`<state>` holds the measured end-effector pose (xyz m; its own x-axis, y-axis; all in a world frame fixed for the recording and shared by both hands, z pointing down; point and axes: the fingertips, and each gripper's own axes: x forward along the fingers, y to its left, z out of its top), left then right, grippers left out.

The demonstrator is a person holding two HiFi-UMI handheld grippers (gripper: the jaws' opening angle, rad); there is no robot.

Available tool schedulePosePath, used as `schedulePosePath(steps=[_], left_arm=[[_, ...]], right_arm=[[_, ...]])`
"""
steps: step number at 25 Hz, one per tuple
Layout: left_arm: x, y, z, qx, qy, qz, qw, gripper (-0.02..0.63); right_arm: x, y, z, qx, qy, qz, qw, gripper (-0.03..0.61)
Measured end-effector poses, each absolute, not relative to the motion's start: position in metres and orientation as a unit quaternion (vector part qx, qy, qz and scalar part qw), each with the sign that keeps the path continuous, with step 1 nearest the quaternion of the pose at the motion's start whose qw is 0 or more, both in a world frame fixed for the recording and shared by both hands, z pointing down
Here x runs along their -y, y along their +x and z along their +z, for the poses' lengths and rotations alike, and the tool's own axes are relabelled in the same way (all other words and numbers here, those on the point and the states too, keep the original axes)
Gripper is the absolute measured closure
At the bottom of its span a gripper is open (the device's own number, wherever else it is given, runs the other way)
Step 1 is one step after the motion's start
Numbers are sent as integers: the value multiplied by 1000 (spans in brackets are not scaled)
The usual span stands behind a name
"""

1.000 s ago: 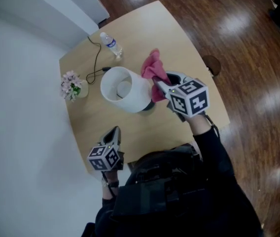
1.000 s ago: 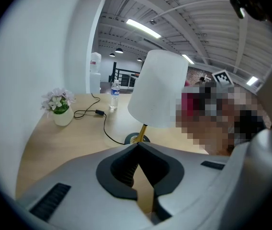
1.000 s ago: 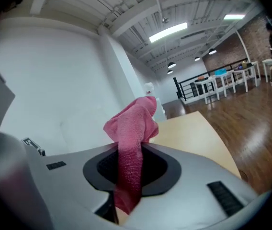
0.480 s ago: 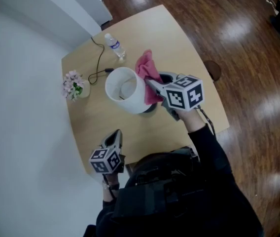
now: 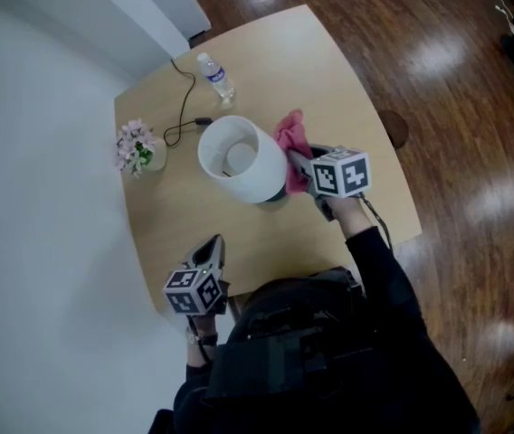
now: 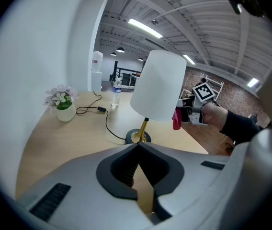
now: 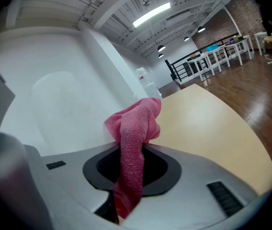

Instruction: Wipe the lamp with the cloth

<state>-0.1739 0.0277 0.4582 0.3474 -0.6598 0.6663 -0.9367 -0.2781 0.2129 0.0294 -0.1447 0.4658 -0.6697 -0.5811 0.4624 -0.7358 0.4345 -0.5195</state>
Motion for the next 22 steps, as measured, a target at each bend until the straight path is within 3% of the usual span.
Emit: schedulePosePath(steps=[5,8,14,18,22], left_arm=[[-27,-172,458,514,771,231,297,614],[-28,-177,456,512,775,228,293,614],[-30,-188,461,504,783,217,292,614],[-35,-191,464,494,791,207,295,614],[-43,-200,465,487,797,201,296,614]], right_arm=[[139,34,507,816,413,366,173,492],[135,53,505,803,446,357,168,492],[105,45,358,877,453,132,87,492],[75,-1,295,905,415,-11,93,492],[62,-32,293,903,410,-56,116,491]])
